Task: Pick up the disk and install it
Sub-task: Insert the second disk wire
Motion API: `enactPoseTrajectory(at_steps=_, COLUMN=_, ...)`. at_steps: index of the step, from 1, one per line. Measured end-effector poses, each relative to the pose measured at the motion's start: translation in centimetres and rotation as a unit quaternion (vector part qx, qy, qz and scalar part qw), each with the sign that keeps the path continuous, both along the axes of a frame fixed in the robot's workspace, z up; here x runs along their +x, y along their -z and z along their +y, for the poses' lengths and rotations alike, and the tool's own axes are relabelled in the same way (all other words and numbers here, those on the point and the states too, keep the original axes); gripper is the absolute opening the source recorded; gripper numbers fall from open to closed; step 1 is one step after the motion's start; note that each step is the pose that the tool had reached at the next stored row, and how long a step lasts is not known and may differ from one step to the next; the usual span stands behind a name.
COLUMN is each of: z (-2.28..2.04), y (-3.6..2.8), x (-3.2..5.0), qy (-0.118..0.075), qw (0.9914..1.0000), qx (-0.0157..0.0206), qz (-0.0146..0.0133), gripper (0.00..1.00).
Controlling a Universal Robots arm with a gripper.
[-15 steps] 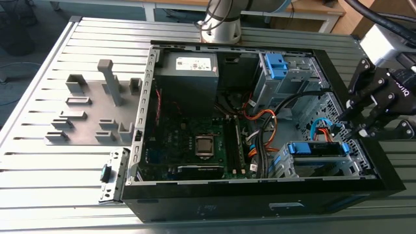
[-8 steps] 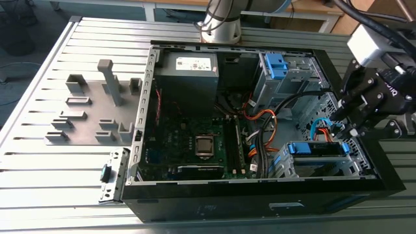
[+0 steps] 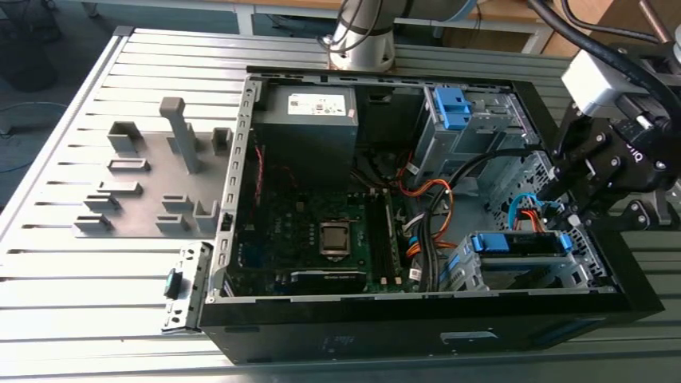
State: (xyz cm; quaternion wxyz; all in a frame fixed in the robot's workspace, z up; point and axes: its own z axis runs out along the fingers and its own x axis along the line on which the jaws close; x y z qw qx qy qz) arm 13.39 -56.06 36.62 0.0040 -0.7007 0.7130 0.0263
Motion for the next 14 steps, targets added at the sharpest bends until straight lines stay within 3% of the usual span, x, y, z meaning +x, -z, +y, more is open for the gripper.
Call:
enactPoseTrajectory(at_steps=4, z=0.00, y=0.01, x=0.00, qy=0.000, qw=1.00000, qx=0.0002, qz=0.0000, gripper=0.40)
enactPoseTrajectory(at_steps=9, z=0.00, y=0.01, x=0.00, qy=0.000, qw=1.00000, qx=0.0002, qz=0.0000, gripper=0.16)
enactPoseTrajectory(at_steps=14, z=0.00, y=0.00, x=0.00, qy=0.000, qw=1.00000, qx=0.0003, qz=0.0000, gripper=0.16)
